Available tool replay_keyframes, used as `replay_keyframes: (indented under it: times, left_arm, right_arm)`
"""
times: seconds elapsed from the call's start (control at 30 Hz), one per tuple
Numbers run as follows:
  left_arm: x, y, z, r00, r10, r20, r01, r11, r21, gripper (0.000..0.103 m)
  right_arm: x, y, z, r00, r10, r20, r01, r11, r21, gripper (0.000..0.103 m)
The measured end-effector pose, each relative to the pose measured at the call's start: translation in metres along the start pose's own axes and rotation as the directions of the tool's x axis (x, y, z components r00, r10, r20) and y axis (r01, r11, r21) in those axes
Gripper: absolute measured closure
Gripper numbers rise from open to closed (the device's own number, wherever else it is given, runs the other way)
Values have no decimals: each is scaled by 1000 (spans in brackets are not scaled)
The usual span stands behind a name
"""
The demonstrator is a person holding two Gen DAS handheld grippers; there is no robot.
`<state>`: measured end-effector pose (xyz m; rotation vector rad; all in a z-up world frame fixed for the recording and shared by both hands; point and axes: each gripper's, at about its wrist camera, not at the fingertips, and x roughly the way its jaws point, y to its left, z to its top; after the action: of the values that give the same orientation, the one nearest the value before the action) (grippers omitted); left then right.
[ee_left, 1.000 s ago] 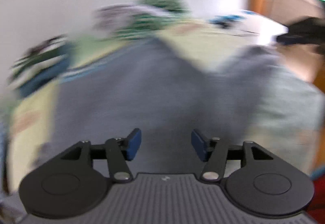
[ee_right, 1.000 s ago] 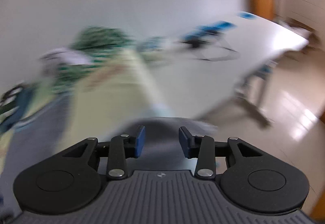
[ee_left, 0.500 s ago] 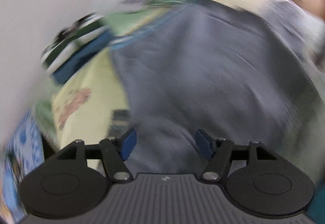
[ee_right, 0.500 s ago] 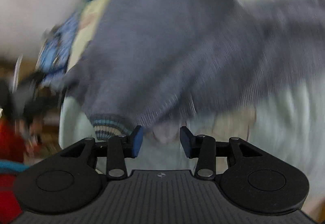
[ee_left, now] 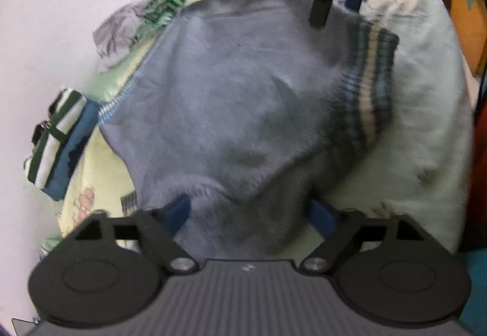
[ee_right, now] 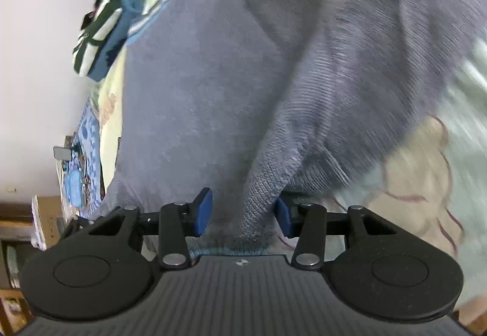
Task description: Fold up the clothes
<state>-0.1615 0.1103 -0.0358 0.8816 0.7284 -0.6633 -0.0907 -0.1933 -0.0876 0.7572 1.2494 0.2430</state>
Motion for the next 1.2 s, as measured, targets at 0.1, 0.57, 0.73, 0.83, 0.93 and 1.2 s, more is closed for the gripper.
replay_keyframes:
  times: [0.1, 0.57, 0.73, 0.83, 0.93, 1.2]
  left_arm:
    - [2, -1, 8, 1000, 13, -5, -13, 999, -45, 21]
    - [-3, -64, 22, 992, 126, -22, -118, 967, 227, 88]
    - [0, -73, 29, 992, 119, -43, -101, 948, 302, 101]
    - [-11, -68, 38, 996, 88, -33, -78, 967, 241, 102]
    - [-25, -70, 47, 998, 60, -18, -55, 974, 221, 102]
    - [-45, -87, 64, 999, -44, 14, 41, 985, 170, 103]
  right_arm:
    - [6, 3, 4, 1000, 12, 13, -12, 1000, 11, 56]
    - [-2, -4, 10, 998, 53, -43, -55, 998, -36, 97]
    - [-15, -5, 12, 995, 67, -70, -73, 994, -84, 97]
    - [-22, -6, 11, 995, 49, -92, -61, 990, -128, 97]
    - [-31, -9, 13, 993, 36, -110, -53, 986, -157, 97]
    - [-45, -20, 9, 991, -35, -127, 5, 973, -230, 98]
